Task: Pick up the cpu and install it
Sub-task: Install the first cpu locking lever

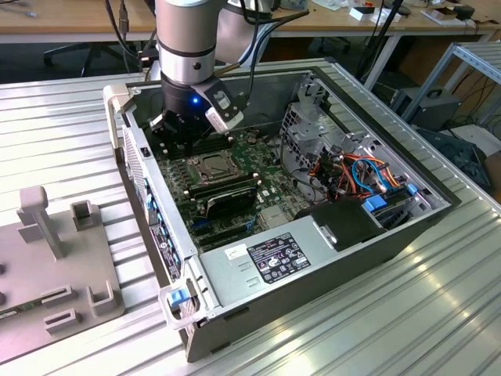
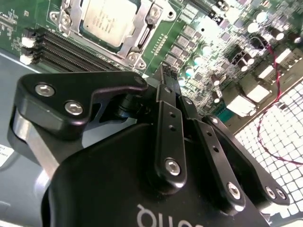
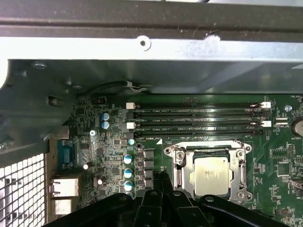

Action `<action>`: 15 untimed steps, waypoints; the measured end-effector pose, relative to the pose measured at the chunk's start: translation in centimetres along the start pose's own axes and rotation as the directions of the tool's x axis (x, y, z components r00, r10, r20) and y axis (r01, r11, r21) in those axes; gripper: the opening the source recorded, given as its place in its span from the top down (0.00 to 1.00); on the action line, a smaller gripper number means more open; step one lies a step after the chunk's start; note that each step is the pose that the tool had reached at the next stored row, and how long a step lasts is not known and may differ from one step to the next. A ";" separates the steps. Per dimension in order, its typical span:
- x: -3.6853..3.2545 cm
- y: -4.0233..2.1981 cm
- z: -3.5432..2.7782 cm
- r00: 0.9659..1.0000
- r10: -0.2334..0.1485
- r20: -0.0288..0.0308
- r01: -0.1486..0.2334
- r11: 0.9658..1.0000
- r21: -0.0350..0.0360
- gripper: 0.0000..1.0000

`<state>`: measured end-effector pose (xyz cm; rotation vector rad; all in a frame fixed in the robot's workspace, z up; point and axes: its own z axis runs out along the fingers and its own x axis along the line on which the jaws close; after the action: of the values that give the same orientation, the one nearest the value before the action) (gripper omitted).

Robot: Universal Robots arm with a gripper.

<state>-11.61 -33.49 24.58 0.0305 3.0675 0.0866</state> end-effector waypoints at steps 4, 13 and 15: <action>0.00 0.06 0.03 1.000 0.000 0.000 0.000 1.000 -0.008 0.89; 0.01 0.26 0.03 1.000 0.004 0.000 -0.004 0.999 -0.051 0.89; 0.01 0.32 0.04 1.000 0.004 0.000 -0.004 0.998 -0.059 0.89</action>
<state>-11.61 -33.17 24.56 0.0335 3.0626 0.1776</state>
